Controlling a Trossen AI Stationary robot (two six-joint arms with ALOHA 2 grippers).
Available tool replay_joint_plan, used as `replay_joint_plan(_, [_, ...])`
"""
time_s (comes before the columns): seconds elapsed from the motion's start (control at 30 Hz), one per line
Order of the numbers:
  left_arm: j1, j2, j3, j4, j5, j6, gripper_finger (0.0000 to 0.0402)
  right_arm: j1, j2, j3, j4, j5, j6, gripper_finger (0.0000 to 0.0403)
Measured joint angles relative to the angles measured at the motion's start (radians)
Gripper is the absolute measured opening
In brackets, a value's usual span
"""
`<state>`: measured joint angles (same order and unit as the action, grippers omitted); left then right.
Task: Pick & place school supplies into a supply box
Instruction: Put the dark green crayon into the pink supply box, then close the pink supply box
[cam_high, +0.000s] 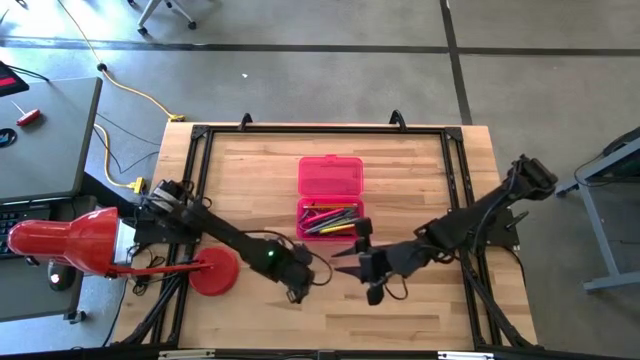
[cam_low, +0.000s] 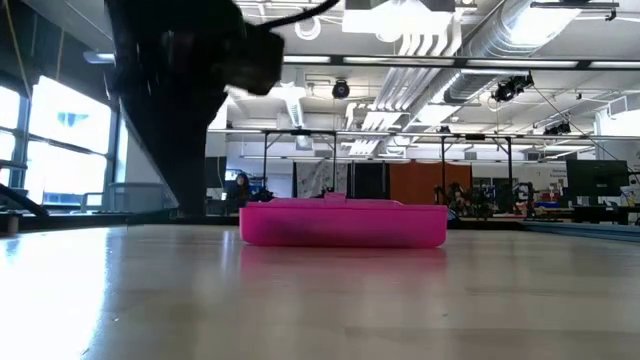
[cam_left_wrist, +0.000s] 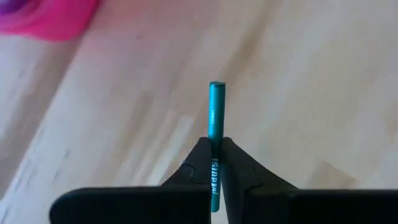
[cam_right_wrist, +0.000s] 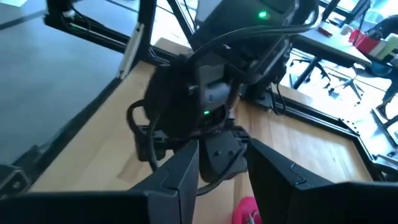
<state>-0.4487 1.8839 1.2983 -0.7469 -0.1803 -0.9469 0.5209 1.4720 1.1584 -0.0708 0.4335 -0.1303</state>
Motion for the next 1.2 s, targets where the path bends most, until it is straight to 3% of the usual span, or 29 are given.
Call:
replay_joint_plan(0.33, [0.200, -0.002, 0.172, -0.002, -0.066, 0.374, 0.0042, 0.089, -0.014, 0.000, -0.023, 0.070, 0.003, 0.0114])
replay_joint_plan(0.53, [0.333, -0.003, 0.196, 0.030, -0.064, 0.593, 0.0052, 0.127, -0.014, 0.000, -0.059, 0.130, 0.048, 0.0114])
replay_joint_plan(0.77, [0.423, 0.054, 0.197, 0.049, -0.059, 0.637, 0.0081, 0.143, -0.014, 0.000, -0.218, 0.257, 0.178, 0.0114])
replay_joint_plan(1.03, [0.456, 0.099, 0.197, 0.055, 0.001, 0.655, 0.0106, 0.140, -0.014, -0.068, -0.284, 0.225, 0.380, 0.0114])
replay_joint_plan(1.2, [0.456, 0.060, 0.236, -0.042, -0.078, 0.655, 0.0104, 0.140, -0.014, -0.140, -0.282, 0.258, 0.454, 0.0114])
